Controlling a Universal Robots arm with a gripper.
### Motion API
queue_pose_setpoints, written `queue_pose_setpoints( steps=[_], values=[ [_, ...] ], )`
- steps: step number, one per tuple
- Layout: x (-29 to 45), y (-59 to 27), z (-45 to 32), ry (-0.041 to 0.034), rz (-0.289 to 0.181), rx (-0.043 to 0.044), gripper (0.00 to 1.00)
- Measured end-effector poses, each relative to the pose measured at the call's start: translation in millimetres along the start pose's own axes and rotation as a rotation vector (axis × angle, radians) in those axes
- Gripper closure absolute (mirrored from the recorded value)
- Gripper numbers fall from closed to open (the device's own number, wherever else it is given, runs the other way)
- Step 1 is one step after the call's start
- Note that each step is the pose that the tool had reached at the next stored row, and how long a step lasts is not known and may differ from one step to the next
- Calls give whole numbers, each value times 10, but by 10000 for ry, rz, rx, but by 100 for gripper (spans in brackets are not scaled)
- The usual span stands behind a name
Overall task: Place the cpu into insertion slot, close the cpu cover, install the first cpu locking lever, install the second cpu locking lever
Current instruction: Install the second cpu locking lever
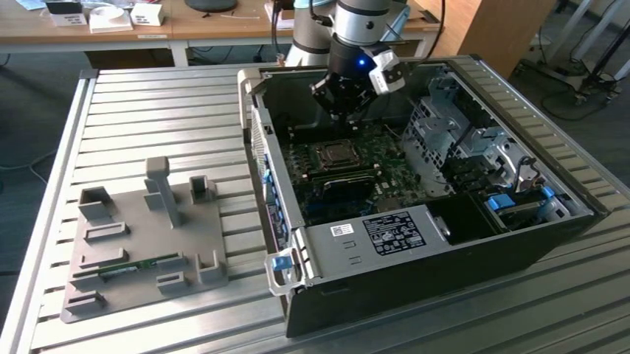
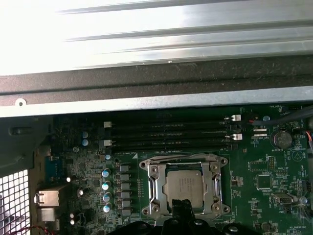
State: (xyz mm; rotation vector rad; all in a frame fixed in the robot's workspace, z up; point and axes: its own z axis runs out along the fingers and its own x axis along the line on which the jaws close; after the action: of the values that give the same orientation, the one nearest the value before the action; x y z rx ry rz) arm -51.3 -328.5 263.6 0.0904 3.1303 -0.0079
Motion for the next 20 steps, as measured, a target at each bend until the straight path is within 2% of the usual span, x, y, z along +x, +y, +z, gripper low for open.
queue_pose_setpoints(
  steps=[7,13,20],
  values=[
    [-5,-97,1,5,2,-88,89],
    [-13,-218,1,16,3,-251,89],
    [-19,-303,2,18,4,-302,89]
  ],
)
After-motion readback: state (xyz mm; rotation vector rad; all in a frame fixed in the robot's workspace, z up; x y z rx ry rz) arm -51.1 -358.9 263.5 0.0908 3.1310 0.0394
